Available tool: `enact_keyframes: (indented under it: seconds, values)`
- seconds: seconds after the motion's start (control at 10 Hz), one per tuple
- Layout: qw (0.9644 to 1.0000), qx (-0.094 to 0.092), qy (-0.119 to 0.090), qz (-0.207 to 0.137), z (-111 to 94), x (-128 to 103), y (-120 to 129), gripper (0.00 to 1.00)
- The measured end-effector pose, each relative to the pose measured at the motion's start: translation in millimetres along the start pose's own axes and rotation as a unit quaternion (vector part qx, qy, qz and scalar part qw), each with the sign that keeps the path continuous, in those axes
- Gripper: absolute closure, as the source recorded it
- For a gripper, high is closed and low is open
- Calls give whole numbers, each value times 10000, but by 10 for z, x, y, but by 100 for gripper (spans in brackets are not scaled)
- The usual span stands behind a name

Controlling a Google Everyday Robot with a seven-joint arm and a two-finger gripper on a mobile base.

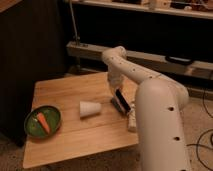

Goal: Place the eraser on the white sponge

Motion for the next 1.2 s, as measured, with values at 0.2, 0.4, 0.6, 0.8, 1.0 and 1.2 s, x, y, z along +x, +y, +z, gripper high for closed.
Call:
enact_keyframes:
  seconds: [0.2, 0.4, 0.6, 0.8, 1.0, 1.2]
  values:
    - [10000, 12, -43, -15, 19, 9, 14, 94]
    - [9999, 36, -103, -34, 40, 17, 16, 72]
    - [9999, 38, -155, -37, 59, 14, 26, 48]
    - [9999, 39, -155, -30, 61, 16, 28, 30]
    - [10000, 32, -83, -7, 33, 29, 18, 20]
    - [10000, 33, 10, 24, 2, 38, -3, 20]
